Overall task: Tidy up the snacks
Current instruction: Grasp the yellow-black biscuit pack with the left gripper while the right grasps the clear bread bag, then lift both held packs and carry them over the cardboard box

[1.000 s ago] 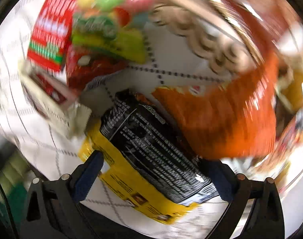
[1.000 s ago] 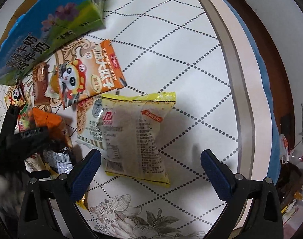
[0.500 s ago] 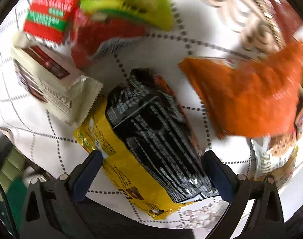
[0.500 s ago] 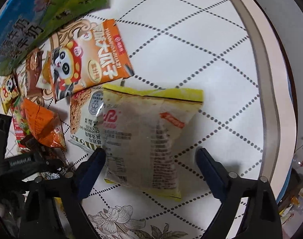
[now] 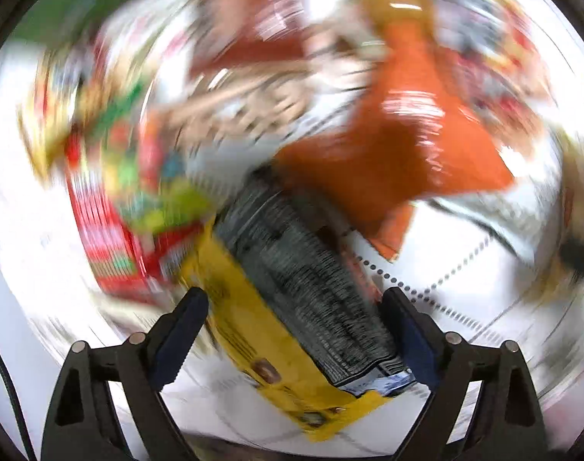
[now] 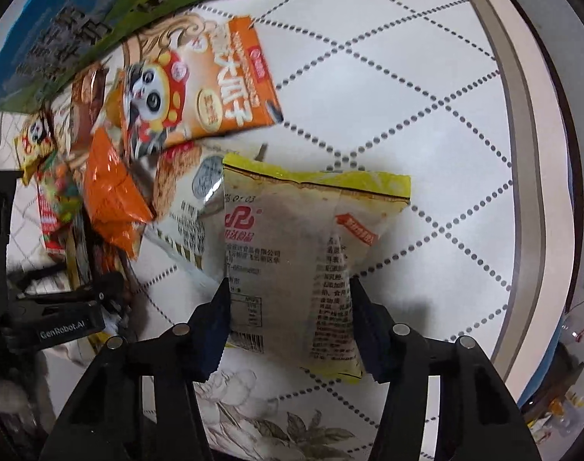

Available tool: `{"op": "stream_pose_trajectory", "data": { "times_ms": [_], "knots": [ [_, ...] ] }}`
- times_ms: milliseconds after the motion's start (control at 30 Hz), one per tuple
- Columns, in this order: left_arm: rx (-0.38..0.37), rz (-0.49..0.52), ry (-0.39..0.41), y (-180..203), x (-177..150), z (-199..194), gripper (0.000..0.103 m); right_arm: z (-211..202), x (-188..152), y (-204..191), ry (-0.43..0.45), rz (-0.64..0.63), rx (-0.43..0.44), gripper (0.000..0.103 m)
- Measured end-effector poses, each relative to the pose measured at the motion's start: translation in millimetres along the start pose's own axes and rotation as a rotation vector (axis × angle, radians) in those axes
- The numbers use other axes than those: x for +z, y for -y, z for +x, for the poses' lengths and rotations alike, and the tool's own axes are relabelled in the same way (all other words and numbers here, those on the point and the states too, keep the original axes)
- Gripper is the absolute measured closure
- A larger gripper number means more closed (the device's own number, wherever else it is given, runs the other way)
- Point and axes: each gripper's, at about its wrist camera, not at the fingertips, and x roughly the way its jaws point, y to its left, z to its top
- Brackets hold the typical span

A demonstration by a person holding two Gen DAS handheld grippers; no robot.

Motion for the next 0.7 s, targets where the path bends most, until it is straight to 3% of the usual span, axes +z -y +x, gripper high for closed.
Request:
{"op": "stream_pose_trajectory", "data": {
  "times_ms": [67, 133, 200, 267, 333, 400, 533, 700],
  "knots": [
    [0.097, 0.154, 0.07, 18, -10, 0, 0.011, 1, -4, -2, -0.015, -0.021, -0.005, 0.044],
    [0.114, 0.206, 0.072, 22, -17, 3, 0.011, 6, -12, -7, -0.028, -0.04, -0.005, 0.044],
    [0.011, 0.07, 0.007, 14, -14, 20, 0.011, 12, -14, -13, -0.038, -0.036, 0.003, 0.043],
    [-0.136, -0.171, -0.08, -19, -16, 34, 0.011, 20, -10, -20, -0.045, -0.023, 0.009, 0.042],
    [-0.314, -0.421, -0.107, -56, -34, 39, 0.011, 19, -11, -17, -0.047, -0.002, 0.022, 0.039],
    [-0.427, -0.6, -0.118, -86, -51, 43, 0.011, 18, -13, -15, -0.045, 0.014, 0.036, 0.035],
    [-0.541, -0.759, -0.206, -126, -64, 84, 0.011, 20, -15, -14, -0.048, 0.027, 0.04, 0.032],
    [-0.597, -0.759, -0.316, -116, -49, 158, 0.011, 29, -12, -22, -0.061, 0.014, 0.021, 0.032]
  ]
}}
